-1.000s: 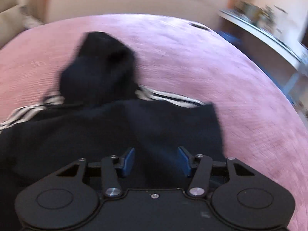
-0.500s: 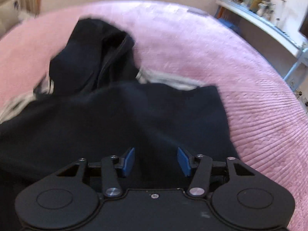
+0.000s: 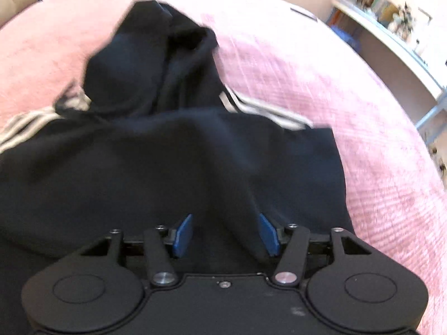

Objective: Fold large clothes
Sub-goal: 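Grasp the other striped sleeve cuff with the left gripper and lift it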

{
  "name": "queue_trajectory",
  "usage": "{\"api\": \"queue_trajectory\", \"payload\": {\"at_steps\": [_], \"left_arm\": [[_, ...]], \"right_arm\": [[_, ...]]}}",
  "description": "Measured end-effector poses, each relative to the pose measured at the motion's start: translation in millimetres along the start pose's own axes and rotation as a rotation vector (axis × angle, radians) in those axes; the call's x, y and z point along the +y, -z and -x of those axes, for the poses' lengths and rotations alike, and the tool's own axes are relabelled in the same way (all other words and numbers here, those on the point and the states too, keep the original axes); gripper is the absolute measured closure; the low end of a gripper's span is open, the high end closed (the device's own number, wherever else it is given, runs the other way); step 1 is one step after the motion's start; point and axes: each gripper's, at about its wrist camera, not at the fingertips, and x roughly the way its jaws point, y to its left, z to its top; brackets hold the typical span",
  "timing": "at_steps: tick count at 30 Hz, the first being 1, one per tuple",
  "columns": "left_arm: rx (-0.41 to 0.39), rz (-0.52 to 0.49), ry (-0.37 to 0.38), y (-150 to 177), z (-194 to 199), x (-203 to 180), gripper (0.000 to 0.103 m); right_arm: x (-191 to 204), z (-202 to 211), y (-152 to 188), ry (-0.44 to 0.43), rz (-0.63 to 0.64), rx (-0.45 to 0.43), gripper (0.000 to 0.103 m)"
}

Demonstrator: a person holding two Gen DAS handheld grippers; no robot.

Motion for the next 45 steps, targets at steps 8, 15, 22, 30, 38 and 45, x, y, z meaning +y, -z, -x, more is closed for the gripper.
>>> {"api": "queue_trajectory", "payload": {"at_steps": [8,15,22,30,38,45], "left_arm": [[0.019,-0.278,-0.207,-25.5,-45.5,40.1,0.040],[0.089,-0.254,-0.199,-25.3,-84.1,51.2,0.058],[-0.029,-0.048,-0.061,-28.6,-43.1,75.6,0.089],[-0.169,-0.030,0.214,-36.5,36.9,-7.9,0.089],[-0.213,-0.073,0.591,-38.4,78.2,-179.9,0.089],[-0.100,-0.114,0.823,-12.1,63.1,-320.1,0.058]], "right_arm": [[28.7,15.2,-3.8,-0.084,0.018,-0.021,0.033],[31.2,16.8,4.4,-0.098,0.023,0.012,0.033],[19.6,27.2,20.0,-0.114,0.025,0.022,0.033],[-0.3,25.0,39.6,-0.182,-0.027,0.060,0.033],[-66.9,45.0,36.6,-0.179,-0.055,0.017,0.033],[-147.6,39.8,35.7,-0.155,-0.156,0.008,0.032]]}}
